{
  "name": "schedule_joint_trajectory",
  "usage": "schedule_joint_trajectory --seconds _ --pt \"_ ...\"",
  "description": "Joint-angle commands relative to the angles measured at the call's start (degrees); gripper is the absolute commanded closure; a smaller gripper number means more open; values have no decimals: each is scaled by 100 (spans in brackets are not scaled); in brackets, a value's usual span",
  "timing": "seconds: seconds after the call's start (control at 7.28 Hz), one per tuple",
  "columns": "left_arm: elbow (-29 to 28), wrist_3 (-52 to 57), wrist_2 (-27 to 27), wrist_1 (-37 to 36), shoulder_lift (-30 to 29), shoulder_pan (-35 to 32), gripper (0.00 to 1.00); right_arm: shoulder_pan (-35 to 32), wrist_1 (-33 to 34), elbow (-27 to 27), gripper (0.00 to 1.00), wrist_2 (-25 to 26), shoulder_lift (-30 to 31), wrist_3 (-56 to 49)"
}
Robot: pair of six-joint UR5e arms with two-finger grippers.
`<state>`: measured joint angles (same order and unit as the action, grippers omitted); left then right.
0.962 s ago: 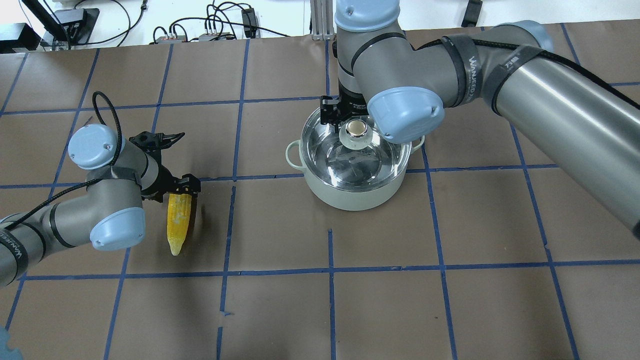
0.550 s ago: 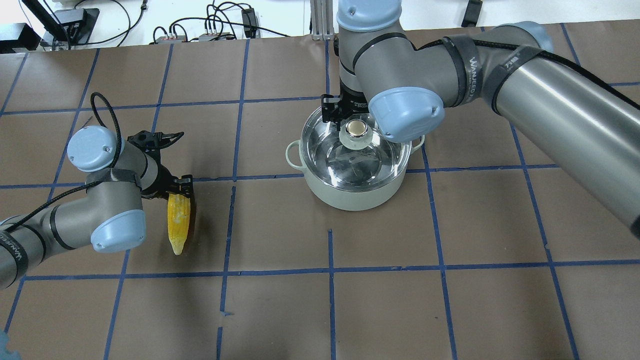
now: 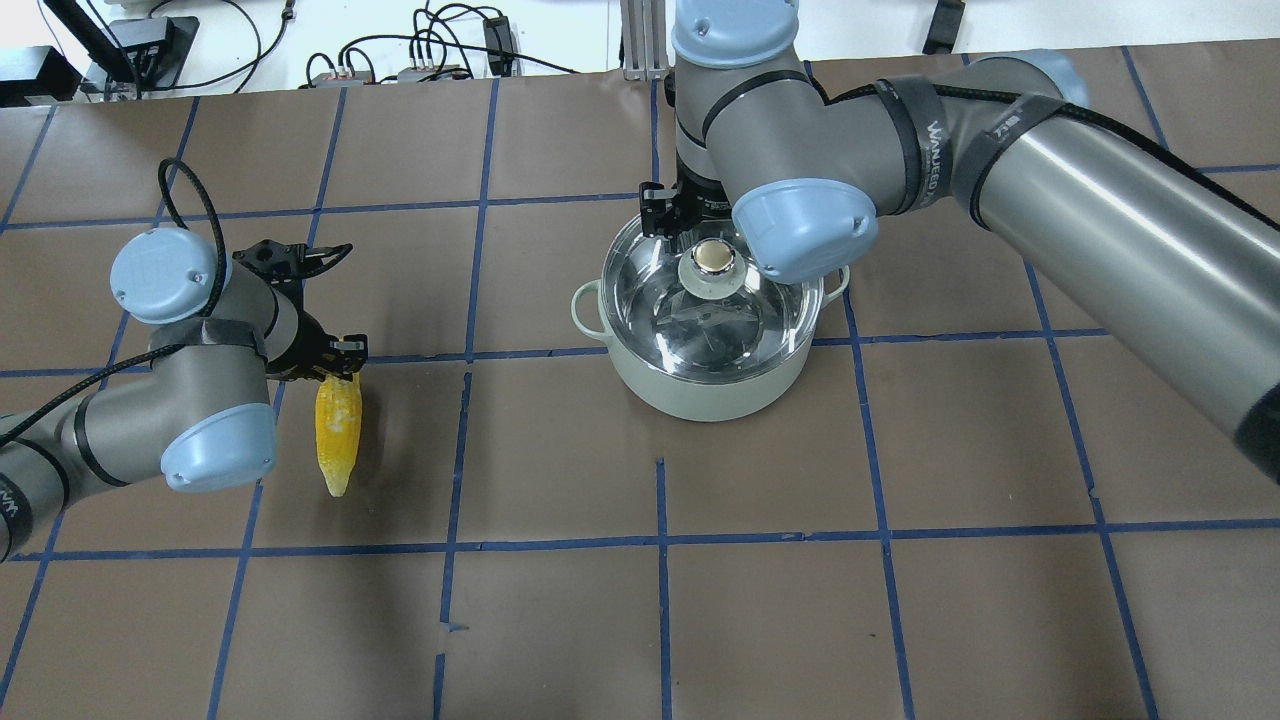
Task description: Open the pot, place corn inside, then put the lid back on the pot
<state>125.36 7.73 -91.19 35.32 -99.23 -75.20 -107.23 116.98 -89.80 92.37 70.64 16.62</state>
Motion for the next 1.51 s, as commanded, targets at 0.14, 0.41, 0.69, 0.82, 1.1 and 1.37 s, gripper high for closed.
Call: schedule_joint_trajectory --seconds 0.14,0.41,0.69,0.82,1.1,1.37 --pt "-361 -262 -22 1096 552 -91 89 0 -9 -29 17 9 11 -18" --pt "-1185 -543 -406 2341 589 -328 89 0 -96 -38 29 9 29 -123" --pt "-1994 -649 -426 3493 659 -399 89 0 -193 -64 30 9 64 -132" --pt "-2276 -693 -426 3951 720 -408 89 0 -202 -81 33 9 73 -141" --pt "-2463 -685 -357 3956 642 -347 89 0 -202 -73 48 0 73 -141" --pt "-2709 -694 -356 4095 693 -477 89 0 -263 -47 58 0 73 -132"
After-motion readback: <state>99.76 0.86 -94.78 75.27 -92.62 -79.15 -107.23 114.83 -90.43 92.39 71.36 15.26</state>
